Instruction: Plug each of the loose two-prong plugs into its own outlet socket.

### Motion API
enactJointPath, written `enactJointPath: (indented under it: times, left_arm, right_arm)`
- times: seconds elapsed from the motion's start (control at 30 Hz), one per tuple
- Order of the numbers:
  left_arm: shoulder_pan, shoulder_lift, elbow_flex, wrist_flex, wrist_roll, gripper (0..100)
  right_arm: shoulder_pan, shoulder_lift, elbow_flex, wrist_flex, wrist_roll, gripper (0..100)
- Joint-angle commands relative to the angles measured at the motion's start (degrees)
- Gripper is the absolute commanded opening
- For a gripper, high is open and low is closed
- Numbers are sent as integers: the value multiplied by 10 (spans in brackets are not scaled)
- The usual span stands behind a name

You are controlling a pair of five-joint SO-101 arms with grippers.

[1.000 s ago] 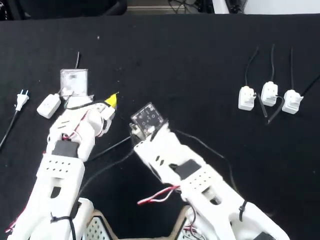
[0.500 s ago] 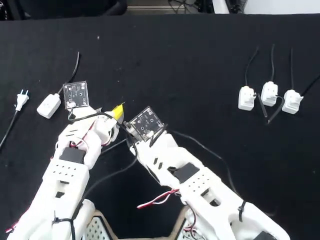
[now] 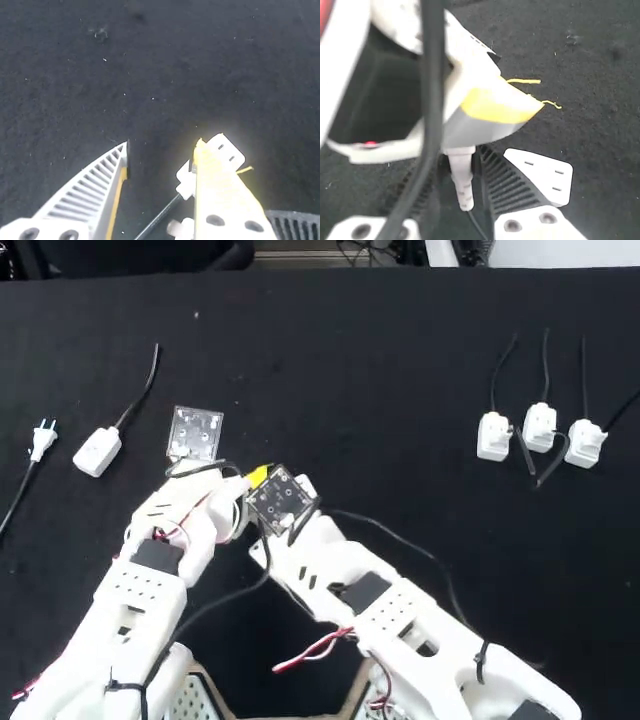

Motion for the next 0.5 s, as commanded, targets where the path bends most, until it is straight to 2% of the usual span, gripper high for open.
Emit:
enactJointPath:
  times: [0.0, 0.17, 0.47]
  left_arm:
    - [-27, -10, -3, -7, -8, 213]
    - [-58, -9, -3, -8, -8, 213]
    - [-58, -7, -3, -8, -8, 213]
  right_arm:
    - [-1, -10, -4, -15, -2, 11]
    - [29, -11, -11, -15, -6, 11]
    - [12, -11, -13, -15, -6, 11]
